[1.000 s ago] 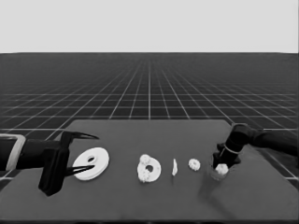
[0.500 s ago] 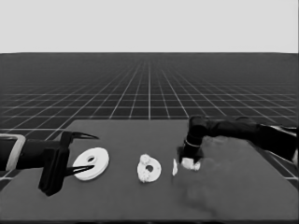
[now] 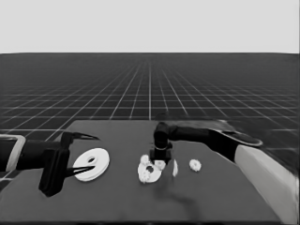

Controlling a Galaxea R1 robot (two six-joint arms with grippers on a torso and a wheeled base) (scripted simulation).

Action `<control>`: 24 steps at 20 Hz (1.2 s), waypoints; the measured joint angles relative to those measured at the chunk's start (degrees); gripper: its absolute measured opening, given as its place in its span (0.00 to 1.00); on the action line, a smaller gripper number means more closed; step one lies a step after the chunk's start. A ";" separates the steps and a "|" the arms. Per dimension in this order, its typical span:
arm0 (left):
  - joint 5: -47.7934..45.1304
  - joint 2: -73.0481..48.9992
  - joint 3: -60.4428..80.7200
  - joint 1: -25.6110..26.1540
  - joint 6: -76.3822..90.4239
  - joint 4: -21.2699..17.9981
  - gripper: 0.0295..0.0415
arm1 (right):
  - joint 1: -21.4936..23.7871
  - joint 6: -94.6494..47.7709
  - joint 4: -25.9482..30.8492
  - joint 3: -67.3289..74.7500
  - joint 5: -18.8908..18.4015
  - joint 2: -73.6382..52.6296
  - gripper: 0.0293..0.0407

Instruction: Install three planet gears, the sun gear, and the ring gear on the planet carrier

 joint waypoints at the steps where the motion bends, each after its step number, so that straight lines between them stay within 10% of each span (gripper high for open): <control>1: 0.00 0.00 0.00 0.00 0.00 0.00 0.75 | -1.34 -0.63 -1.14 -1.12 0.54 0.33 0.17; 8: 0.00 0.00 0.00 0.00 0.00 0.00 0.75 | -2.95 -1.57 -2.67 -2.82 1.39 0.85 0.17; 10: 0.00 0.00 0.00 0.00 0.00 0.00 0.75 | -2.96 -1.58 -2.69 -2.85 1.40 0.86 0.69; 11: 0.00 0.00 0.00 0.00 0.00 0.00 0.75 | -2.97 -1.58 -2.70 -2.85 1.41 0.86 0.77; 18: 0.00 0.00 0.00 0.00 0.00 0.00 0.75 | -2.97 -1.58 -2.71 -2.86 1.41 0.86 0.81; 24: 0.00 0.00 0.00 0.00 0.00 0.00 0.75 | 5.55 1.87 5.25 2.93 -1.68 -0.74 0.81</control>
